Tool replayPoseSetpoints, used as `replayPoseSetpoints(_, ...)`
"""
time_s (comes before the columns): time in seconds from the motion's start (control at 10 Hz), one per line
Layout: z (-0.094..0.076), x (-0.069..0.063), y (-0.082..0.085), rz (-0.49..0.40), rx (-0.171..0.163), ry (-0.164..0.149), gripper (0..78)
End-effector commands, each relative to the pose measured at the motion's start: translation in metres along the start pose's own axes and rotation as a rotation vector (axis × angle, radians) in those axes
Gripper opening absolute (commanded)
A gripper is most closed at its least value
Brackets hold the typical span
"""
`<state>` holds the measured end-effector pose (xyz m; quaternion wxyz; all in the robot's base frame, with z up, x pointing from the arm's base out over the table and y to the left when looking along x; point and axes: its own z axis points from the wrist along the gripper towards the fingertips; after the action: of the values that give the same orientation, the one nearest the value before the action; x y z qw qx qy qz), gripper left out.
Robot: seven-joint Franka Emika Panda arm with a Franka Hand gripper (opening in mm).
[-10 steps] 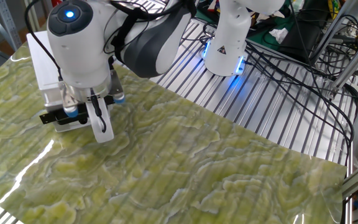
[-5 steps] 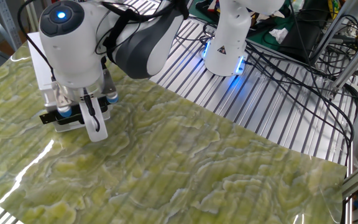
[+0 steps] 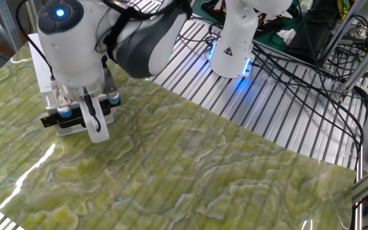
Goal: Take something out of a drawer
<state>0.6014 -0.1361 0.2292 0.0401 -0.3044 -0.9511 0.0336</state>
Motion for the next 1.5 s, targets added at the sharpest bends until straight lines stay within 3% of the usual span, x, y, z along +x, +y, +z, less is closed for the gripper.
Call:
replayPoseSetpoints(0.1,-0.026,0.001,-0.012,-0.008,0.004,0.013,77.4)
replayPoseSetpoints(0.4,-0.030,0.000,-0.019,-0.025,0.008,0.012,77.4)
replayPoseSetpoints(0.8,-0.015,-0.012,-0.038,-0.072,0.007,0.003,77.4)
replayPoseSetpoints(1.5,0.000,-0.015,-0.038,-0.079,-0.016,-0.003,77.4)
